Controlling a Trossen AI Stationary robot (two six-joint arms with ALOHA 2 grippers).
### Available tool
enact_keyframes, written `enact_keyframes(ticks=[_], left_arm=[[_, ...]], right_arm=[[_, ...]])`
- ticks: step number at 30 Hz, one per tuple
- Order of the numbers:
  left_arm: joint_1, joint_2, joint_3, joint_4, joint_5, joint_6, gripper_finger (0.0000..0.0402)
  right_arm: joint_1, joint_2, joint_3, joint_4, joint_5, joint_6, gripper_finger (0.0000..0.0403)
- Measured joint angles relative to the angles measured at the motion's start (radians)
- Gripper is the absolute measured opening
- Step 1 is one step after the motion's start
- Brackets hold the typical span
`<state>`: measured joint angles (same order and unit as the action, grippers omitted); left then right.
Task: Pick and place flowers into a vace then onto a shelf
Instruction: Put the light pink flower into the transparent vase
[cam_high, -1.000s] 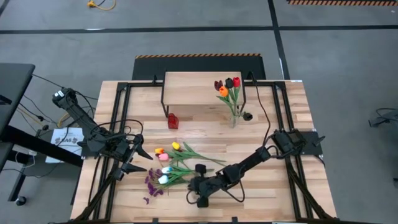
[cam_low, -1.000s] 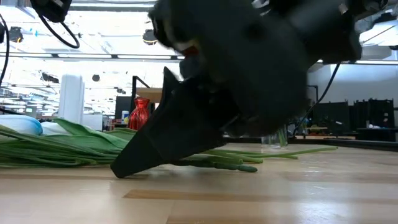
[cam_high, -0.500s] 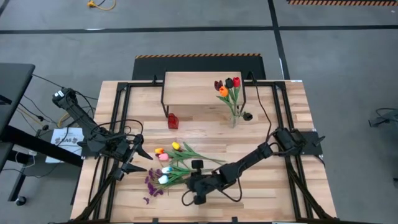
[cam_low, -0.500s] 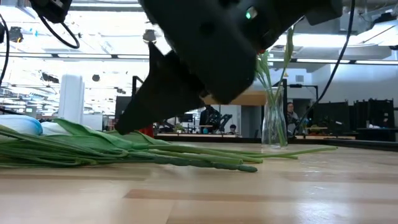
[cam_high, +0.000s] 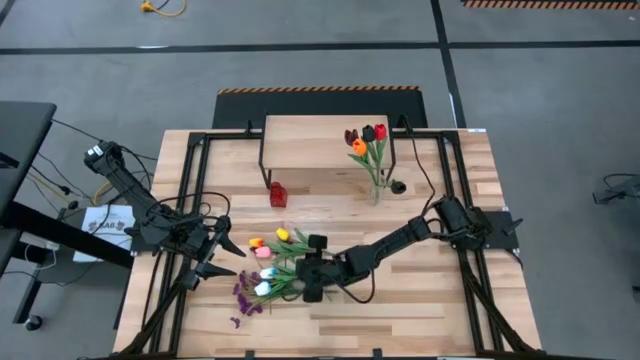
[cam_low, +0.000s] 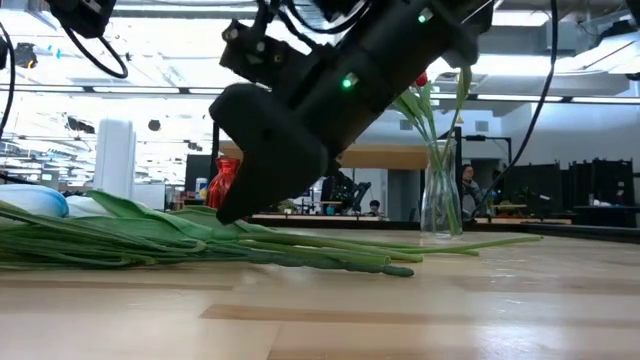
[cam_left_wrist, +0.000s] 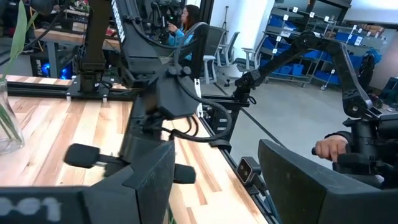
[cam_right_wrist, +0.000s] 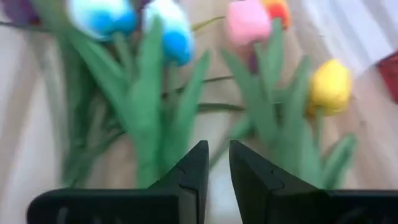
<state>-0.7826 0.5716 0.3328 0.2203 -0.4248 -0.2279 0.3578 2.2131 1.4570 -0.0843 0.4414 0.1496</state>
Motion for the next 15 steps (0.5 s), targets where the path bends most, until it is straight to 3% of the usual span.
enact_keyframes(ticks=[15], left_arm=[[0.000, 0.000, 0.000, -0.005, 0.000, 0.000, 0.0222]], right_arm=[[-0.066, -0.001, 0.000, -0.051, -0.023, 0.009, 0.0059]])
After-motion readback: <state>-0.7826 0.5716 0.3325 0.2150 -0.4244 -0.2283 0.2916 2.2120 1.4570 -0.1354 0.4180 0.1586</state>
